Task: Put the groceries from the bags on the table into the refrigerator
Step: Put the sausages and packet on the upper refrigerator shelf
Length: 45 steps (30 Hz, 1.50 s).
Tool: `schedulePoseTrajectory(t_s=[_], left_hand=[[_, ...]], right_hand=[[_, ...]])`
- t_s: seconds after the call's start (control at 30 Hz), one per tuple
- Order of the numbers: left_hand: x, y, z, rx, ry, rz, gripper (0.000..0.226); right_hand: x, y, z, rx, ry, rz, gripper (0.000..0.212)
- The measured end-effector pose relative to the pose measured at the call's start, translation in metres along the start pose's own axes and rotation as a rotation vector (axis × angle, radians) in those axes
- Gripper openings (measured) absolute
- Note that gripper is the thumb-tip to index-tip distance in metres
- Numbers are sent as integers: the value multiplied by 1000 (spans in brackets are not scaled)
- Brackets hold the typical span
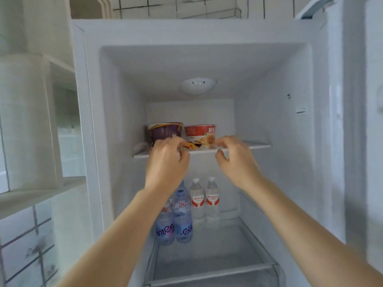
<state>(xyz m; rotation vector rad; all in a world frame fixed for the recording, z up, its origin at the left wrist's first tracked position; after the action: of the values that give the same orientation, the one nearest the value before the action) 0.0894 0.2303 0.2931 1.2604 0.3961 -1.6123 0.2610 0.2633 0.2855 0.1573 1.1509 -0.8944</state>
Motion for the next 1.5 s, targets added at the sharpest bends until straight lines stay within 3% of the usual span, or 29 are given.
schedulePoseTrajectory(t_s=[0.23, 0.43, 0.63, 0.83, 1.13, 1.5], left_hand=[[100, 28, 6, 115, -214, -101, 27], [181, 51, 13, 272, -290, -113, 28], [277, 91, 10, 339, -429, -256, 24], [403, 137, 4, 431, -682, -192, 33], [609, 255, 26, 529, -1091, -43, 25], [779, 414, 57, 738, -1493, 78, 22]], right_hand=[[107, -39, 26, 123, -31, -93, 33], [214, -58, 56, 162, -85, -217, 33], [331, -68, 95, 181, -161, -456, 29], [478, -70, 147, 209, -177, -682, 24], [701, -105, 271, 250, -209, -1072, 25], [865, -152, 425, 285, -105, -1416, 26]])
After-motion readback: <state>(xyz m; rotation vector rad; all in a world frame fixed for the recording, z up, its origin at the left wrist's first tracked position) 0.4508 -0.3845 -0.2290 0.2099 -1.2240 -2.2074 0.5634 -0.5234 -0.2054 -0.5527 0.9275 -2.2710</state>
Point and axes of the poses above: each hand's wrist, its own x-axis away from the middle knuckle, its own z-axis out of the back of the hand, y = z × x, the point moved 5 cm from there along -x, towards the middle knuckle, and after that the axes turned 2 degrees about -y, right-handed, at the moved point
